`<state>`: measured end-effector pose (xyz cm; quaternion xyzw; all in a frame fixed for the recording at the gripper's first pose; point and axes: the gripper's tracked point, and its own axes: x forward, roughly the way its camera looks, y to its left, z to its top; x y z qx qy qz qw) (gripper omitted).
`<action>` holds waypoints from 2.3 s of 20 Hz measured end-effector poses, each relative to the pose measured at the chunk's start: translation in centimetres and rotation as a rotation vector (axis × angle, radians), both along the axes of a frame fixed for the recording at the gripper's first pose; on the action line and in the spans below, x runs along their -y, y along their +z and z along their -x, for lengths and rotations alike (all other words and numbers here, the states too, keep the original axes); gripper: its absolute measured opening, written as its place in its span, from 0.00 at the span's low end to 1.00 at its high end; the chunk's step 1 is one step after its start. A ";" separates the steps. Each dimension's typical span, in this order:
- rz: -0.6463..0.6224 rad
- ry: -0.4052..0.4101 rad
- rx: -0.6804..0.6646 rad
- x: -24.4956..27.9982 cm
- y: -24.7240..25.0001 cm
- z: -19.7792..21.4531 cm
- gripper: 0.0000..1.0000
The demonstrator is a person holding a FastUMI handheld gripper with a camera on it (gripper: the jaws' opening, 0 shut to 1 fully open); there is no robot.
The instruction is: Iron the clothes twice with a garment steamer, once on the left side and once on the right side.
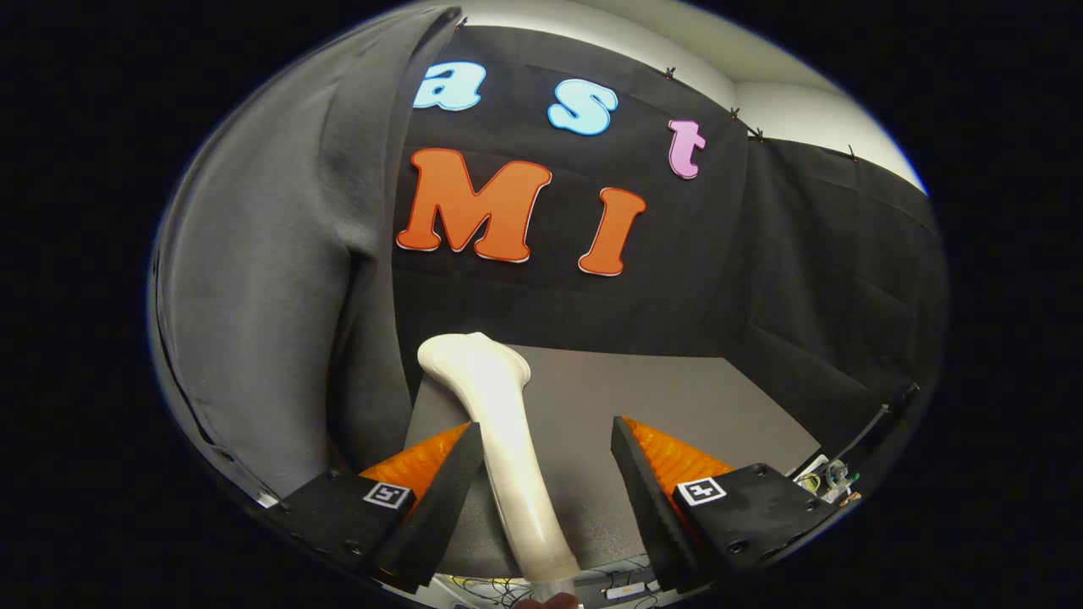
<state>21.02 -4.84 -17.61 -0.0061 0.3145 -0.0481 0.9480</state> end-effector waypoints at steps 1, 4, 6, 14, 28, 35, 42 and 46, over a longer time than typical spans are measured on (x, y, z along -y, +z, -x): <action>-0.016 -0.001 0.003 -0.1 -0.3 -0.6 0.99; -0.062 0.017 -0.011 -0.7 -1.3 -1.7 0.99; -0.085 0.037 -0.029 -1.4 -2.2 -2.3 0.99; -0.166 0.081 -0.106 -2.4 -5.0 -2.6 0.99; -0.099 0.119 -0.133 -4.1 -4.7 -2.4 0.48; -0.094 0.034 -0.052 -3.6 -3.5 -1.4 0.47; -0.101 0.003 0.040 -3.9 -1.9 0.0 0.43; -0.063 -0.022 0.098 -3.8 -0.3 1.5 0.43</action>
